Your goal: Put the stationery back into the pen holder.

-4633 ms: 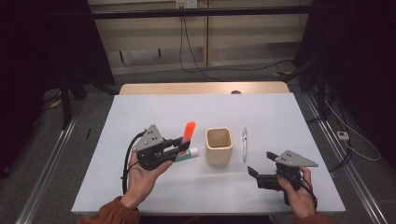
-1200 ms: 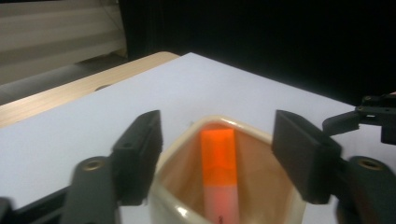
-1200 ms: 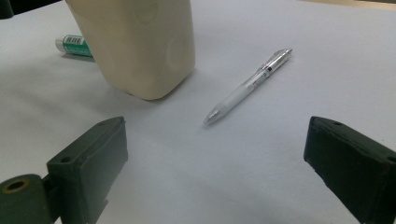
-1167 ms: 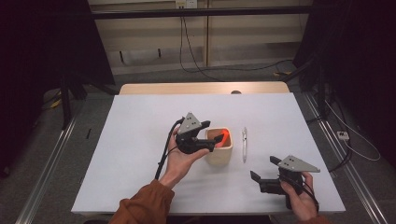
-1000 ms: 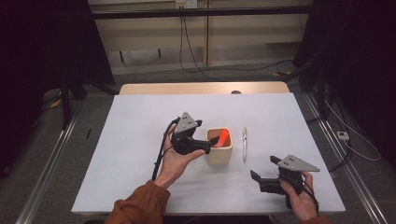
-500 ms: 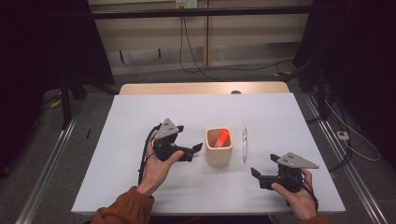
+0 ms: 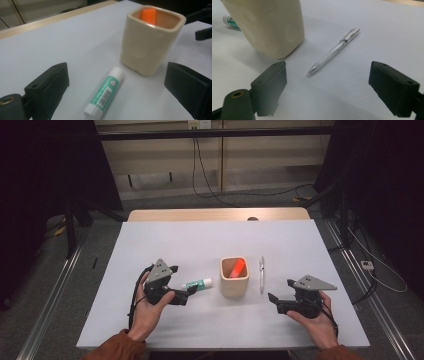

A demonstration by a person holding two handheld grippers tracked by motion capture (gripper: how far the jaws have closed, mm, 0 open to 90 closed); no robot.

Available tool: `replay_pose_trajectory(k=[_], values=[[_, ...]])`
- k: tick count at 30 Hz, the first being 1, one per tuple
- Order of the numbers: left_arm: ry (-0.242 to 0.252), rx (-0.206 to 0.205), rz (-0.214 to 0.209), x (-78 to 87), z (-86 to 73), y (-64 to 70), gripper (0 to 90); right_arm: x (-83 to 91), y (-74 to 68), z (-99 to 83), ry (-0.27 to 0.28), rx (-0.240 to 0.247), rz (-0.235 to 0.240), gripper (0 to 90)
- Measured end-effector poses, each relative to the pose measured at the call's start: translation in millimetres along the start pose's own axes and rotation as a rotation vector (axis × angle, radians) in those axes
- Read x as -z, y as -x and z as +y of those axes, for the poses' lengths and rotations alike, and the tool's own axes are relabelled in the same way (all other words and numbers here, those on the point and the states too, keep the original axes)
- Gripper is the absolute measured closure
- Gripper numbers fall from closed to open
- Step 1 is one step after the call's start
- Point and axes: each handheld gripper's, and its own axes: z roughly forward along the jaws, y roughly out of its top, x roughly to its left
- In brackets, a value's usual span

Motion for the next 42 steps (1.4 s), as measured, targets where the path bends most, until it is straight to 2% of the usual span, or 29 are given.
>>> replay_pose_trajectory(k=[5,7,11,16,18,20,23,25,28,31,34,38,42], values=[[-0.007,0.023,0.010,15.3,-12.0,-2.7,5.7,-7.3,7.5,8.2,-0.005,0.002,-0.028,17.6],[-0.005,0.015,0.026,20.8,-16.9,-3.4,5.6,-10.2,10.6,11.8,-0.008,-0.002,-0.028,18.0],[-0.002,0.046,0.044,26.5,-28.9,-5.6,6.8,-14.3,14.6,18.9,-0.019,-0.021,-0.035,18.8],[-0.026,0.040,0.066,34.9,-40.3,-6.6,6.8,-17.5,14.9,28.0,-0.016,-0.010,-0.045,22.3],[-0.034,0.037,0.072,39.8,-45.3,-6.3,6.8,-20.2,16.0,31.9,-0.029,-0.022,-0.036,24.8],[-0.044,0.008,0.104,45.6,-52.3,-5.1,7.4,-23.8,17.7,36.2,-0.047,-0.020,-0.031,24.9],[-0.060,0.037,0.104,50.4,-62.6,-2.9,7.6,-29.8,20.0,41.7,-0.054,-0.020,-0.043,24.9],[-0.057,0.019,0.100,51.8,-62.8,-1.6,7.5,-34.9,21.4,45.2,-0.072,-0.019,-0.042,24.8],[-0.027,0.044,0.101,49.2,-62.8,-2.4,7.5,-44.1,23.5,49.5,-0.098,-0.017,-0.048,22.8],[-0.036,0.055,0.098,47.1,-63.1,-1.8,7.5,-51.5,27.4,53.1,-0.104,-0.029,-0.030,21.4],[-0.025,0.052,0.102,48.7,-62.2,-1.7,7.5,-54.2,33.4,57.2,-0.083,-0.035,-0.036,27.2],[-0.032,0.058,0.097,48.4,-62.5,-3.4,7.4,-60.4,37.8,58.8,-0.065,-0.011,-0.068,36.6],[-0.027,0.066,0.095,48.7,-62.9,-3.9,7.4,-68.6,39.7,58.1,-0.083,-0.009,-0.062,49.1]])
